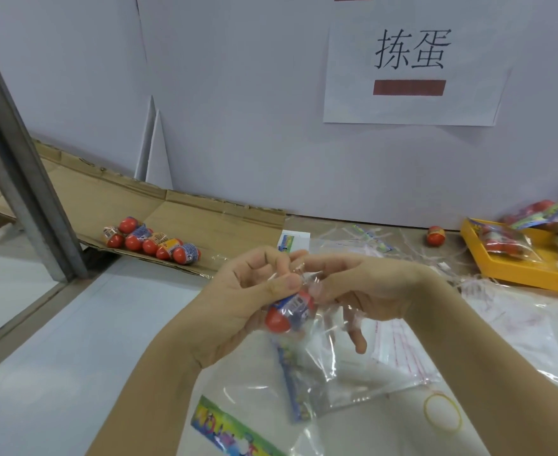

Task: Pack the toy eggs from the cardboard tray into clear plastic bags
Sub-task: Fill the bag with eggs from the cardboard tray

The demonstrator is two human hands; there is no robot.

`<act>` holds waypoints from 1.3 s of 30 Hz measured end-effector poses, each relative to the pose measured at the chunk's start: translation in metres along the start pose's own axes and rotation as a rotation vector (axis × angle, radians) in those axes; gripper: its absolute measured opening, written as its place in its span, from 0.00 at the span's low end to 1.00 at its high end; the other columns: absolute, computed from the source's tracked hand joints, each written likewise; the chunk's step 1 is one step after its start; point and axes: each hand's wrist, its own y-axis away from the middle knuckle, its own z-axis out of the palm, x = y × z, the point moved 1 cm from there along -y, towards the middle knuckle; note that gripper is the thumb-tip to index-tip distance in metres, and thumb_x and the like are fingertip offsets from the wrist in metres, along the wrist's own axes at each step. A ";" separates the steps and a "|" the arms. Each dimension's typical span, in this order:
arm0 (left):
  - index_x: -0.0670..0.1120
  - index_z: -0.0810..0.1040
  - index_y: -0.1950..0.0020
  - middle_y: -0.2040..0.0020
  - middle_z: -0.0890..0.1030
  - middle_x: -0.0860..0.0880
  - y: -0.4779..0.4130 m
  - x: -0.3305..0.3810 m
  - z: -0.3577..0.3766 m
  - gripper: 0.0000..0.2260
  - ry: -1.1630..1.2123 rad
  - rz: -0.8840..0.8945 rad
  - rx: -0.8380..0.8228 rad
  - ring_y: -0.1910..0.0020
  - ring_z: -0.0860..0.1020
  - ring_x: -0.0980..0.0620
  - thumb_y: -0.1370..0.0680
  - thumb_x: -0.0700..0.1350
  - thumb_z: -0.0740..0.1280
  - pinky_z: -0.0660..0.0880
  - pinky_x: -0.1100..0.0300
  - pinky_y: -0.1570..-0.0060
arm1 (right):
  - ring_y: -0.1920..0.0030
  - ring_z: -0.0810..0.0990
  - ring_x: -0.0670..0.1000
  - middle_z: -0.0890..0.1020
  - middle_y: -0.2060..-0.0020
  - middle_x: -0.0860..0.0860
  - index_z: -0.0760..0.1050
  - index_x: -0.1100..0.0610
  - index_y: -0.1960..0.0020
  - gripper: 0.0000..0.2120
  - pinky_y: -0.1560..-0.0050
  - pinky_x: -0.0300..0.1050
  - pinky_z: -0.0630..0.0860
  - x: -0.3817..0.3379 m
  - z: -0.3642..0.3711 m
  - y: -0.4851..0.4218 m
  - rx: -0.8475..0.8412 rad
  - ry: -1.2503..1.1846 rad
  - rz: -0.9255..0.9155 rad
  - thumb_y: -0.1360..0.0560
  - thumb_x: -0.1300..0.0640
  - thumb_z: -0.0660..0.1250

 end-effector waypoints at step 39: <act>0.37 0.76 0.39 0.49 0.82 0.32 -0.017 -0.031 -0.028 0.33 0.864 -0.144 0.337 0.57 0.84 0.36 0.22 0.65 0.55 0.83 0.48 0.62 | 0.60 0.81 0.50 0.85 0.58 0.49 0.80 0.53 0.53 0.11 0.54 0.44 0.78 0.006 0.011 -0.027 0.686 0.086 -0.486 0.29 0.67 0.73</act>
